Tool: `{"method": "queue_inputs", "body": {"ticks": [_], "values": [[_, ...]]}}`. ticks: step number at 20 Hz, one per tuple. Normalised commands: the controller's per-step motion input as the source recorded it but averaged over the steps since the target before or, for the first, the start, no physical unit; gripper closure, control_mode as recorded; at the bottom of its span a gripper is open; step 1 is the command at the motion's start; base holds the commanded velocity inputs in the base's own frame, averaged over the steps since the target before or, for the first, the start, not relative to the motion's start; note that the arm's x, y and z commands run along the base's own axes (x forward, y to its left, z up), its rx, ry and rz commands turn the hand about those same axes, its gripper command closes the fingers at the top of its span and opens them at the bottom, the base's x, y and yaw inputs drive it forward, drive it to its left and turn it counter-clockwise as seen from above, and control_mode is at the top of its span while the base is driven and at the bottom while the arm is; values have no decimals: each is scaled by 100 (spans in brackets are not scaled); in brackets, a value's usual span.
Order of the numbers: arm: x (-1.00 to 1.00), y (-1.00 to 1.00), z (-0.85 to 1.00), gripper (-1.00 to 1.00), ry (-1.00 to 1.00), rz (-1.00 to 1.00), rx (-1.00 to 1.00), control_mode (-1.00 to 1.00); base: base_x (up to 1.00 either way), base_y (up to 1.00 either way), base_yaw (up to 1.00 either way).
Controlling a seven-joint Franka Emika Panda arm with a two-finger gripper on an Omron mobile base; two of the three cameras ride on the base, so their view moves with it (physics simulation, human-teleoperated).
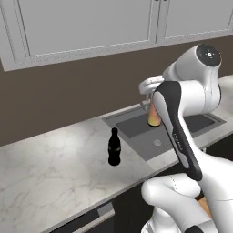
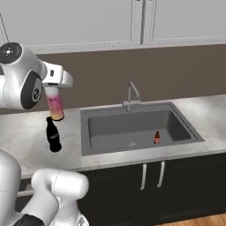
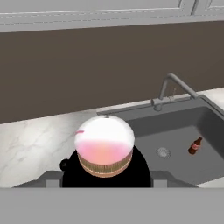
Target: Place the large bottle from the dining counter next to the other large bottle outside the sink, and place the small bottle from the dining counter next to the other small bottle inside the sink.
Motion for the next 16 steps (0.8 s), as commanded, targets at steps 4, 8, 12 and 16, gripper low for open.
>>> {"method": "queue_inputs", "body": {"ticks": [4,8,12,16], "values": [[0,0,0,100,0,0,0,100,24,98,-1],[0,0,0,100,0,0,0,100,14,92,-1],[0,0,0,100,0,0,0,100,-1,39,15],[0,0,0,100,0,0,0,100,1,0,25]]}}
